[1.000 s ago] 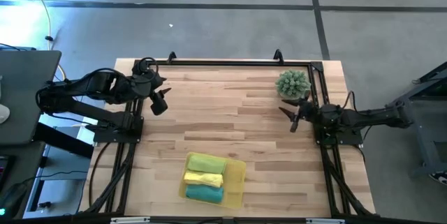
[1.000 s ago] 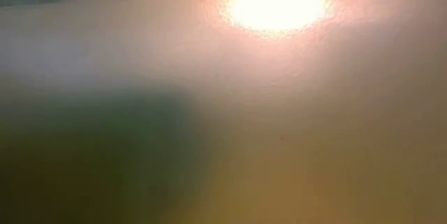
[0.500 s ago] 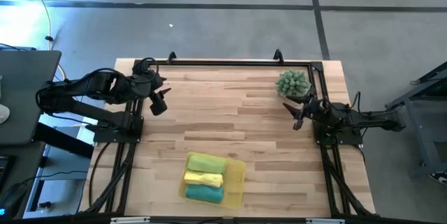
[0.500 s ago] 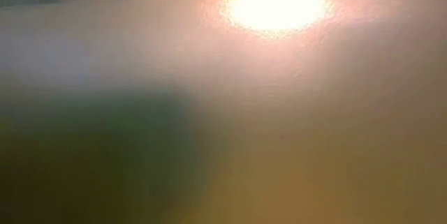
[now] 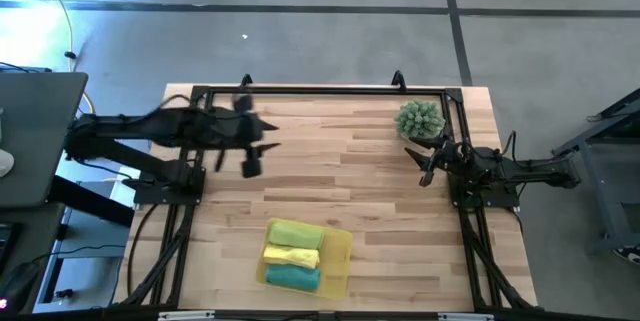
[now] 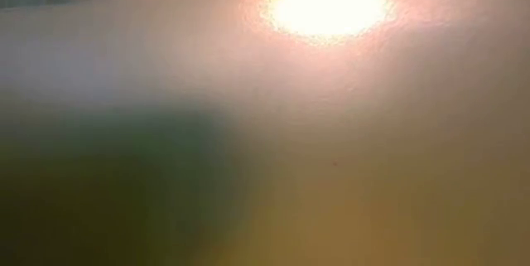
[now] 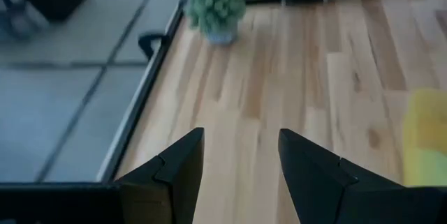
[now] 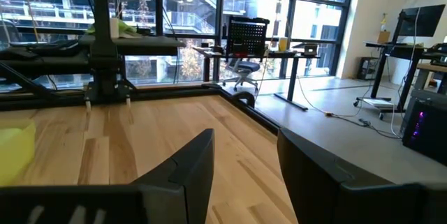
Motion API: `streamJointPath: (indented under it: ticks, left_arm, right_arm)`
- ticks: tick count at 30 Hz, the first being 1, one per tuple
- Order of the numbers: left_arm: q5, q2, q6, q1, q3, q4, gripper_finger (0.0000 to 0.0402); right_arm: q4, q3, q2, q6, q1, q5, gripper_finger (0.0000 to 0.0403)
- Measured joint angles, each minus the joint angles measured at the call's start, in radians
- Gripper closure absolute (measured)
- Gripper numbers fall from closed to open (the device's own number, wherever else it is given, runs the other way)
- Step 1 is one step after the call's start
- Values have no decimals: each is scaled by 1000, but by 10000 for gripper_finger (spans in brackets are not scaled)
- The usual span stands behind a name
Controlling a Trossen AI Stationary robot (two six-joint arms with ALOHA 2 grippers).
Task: Roll microfiber towels into tight, uniform cylinder then place into a basket
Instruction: Return to Home Position
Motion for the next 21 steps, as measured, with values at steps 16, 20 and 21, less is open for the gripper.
streamJointPath:
  ticks: [16,20,21]
  left_arm:
    - [152,299,168,193,-125,417,227]
    - [185,227,132,288,-277,562,227]
    - [166,204,125,303,-312,593,227]
  right_arm:
    - [-1,0,0,0,0,0,254]
    - [-1,0,0,0,0,0,254]
    - [-1,0,0,0,0,0,254]
